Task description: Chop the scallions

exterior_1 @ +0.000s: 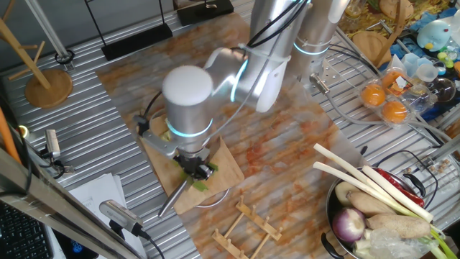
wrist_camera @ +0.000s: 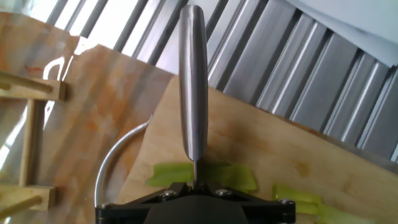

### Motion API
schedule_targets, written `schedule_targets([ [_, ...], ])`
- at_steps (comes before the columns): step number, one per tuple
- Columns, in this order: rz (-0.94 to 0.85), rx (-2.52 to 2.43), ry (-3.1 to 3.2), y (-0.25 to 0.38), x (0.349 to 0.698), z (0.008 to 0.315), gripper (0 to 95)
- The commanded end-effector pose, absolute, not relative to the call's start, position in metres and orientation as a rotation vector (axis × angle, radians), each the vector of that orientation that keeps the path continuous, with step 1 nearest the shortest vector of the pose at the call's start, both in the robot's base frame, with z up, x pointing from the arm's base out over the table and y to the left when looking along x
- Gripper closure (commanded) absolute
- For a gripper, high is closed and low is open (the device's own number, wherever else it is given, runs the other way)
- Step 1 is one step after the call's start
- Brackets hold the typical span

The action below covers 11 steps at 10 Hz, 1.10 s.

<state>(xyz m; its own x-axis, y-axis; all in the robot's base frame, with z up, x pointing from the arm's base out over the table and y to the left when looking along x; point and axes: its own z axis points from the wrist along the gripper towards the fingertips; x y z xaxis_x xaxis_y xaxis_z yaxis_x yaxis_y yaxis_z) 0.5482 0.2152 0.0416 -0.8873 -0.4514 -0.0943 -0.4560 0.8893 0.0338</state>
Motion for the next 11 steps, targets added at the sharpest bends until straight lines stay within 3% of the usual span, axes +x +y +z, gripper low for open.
schedule_targets([
  [1, 0.082, -0.707, 2.960, 0.217, 0.552, 0.046, 95.0],
  [11, 0.086, -0.719, 2.969, 0.216, 0.545, 0.037, 95.0],
])
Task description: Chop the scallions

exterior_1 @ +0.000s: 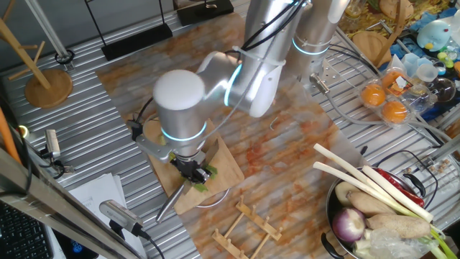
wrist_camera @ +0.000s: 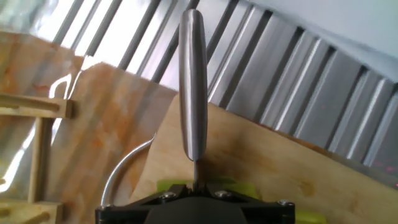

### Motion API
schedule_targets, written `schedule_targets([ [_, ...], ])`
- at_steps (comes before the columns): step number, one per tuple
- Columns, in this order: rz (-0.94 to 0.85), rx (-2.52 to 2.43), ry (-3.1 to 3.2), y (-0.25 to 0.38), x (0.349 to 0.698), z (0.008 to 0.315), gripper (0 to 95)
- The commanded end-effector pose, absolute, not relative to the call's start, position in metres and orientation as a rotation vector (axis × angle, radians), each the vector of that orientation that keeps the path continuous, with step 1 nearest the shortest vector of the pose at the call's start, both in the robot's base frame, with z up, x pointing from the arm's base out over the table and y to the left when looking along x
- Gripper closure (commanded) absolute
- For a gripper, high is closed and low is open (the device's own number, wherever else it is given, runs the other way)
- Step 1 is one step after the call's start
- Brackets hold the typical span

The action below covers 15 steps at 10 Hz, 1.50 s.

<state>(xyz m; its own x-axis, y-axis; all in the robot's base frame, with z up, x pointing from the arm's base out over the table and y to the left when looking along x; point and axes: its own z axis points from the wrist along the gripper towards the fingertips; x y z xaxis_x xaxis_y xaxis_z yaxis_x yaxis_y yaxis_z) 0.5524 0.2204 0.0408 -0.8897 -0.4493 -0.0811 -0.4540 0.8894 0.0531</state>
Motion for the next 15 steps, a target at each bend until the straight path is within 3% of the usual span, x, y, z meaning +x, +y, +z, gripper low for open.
schedule_targets([
  [1, 0.087, -0.730, 2.969, 0.213, 0.539, 0.038, 95.0],
  [3, 0.090, -0.733, 2.983, 0.213, 0.539, 0.050, 95.0],
  [15, 0.094, -0.730, 2.996, 0.209, 0.529, 0.060, 95.0],
])
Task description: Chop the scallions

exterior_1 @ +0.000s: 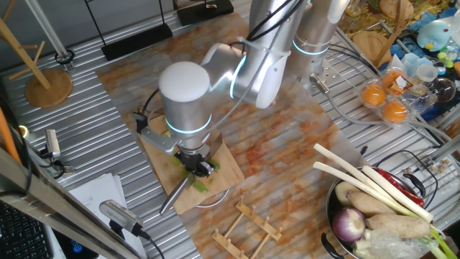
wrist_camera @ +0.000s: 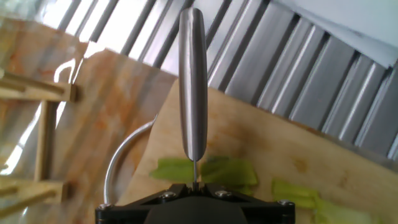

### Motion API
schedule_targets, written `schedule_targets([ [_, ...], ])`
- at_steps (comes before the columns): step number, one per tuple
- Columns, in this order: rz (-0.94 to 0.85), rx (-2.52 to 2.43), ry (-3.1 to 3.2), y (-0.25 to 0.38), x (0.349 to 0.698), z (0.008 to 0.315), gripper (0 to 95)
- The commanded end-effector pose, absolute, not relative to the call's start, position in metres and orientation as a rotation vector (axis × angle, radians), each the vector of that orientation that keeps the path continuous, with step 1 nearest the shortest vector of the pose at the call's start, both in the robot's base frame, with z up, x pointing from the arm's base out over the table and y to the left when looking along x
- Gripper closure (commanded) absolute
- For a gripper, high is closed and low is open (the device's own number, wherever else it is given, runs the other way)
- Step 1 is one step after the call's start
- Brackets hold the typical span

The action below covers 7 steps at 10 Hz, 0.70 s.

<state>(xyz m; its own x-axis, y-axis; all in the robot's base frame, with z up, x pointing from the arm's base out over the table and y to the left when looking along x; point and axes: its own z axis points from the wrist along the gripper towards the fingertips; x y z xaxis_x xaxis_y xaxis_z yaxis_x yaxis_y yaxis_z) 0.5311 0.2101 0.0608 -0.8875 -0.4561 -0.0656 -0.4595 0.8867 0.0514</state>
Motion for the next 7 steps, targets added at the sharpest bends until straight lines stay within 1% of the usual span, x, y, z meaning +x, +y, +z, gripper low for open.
schedule_targets([
  [1, 0.087, -0.736, 2.997, 0.206, 0.524, 0.059, 95.0],
  [4, 0.072, -0.747, 2.995, 0.201, 0.509, 0.053, 95.0],
  [7, 0.064, -0.747, 2.991, 0.197, 0.503, 0.052, 95.0],
])
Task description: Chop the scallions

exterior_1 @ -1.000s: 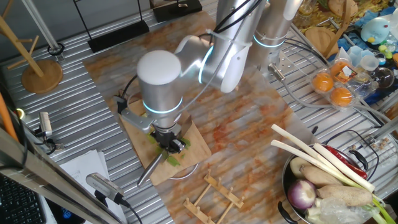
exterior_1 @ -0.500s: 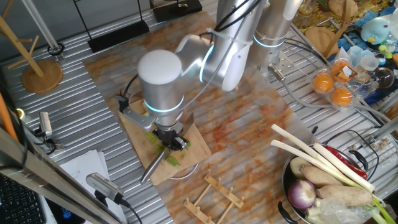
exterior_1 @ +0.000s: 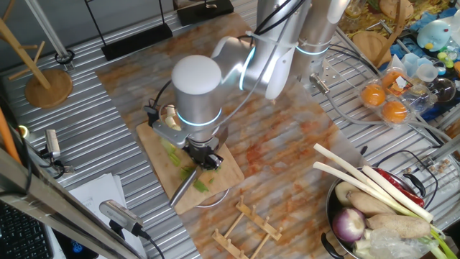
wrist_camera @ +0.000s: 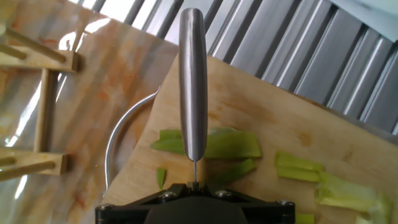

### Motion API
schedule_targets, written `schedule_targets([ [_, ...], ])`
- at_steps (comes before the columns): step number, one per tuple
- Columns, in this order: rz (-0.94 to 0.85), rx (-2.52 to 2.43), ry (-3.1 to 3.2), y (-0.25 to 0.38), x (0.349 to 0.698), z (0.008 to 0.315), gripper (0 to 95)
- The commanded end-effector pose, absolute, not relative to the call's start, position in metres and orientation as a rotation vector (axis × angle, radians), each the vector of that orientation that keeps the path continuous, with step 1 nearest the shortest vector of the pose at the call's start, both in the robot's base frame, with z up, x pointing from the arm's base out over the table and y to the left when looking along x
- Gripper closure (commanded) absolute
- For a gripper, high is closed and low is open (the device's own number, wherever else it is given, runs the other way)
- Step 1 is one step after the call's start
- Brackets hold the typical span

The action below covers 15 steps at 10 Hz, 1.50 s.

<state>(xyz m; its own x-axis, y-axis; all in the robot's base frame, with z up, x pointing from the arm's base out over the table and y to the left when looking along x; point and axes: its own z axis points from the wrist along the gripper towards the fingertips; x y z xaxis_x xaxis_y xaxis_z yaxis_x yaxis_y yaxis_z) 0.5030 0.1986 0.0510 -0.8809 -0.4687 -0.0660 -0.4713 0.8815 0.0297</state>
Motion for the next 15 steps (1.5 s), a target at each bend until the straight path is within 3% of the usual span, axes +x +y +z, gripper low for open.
schedule_targets([
  [1, 0.063, -0.747, 2.990, 0.196, 0.502, 0.052, 95.0],
  [15, 0.057, -0.756, 2.957, 0.191, 0.502, 0.041, 95.0],
])
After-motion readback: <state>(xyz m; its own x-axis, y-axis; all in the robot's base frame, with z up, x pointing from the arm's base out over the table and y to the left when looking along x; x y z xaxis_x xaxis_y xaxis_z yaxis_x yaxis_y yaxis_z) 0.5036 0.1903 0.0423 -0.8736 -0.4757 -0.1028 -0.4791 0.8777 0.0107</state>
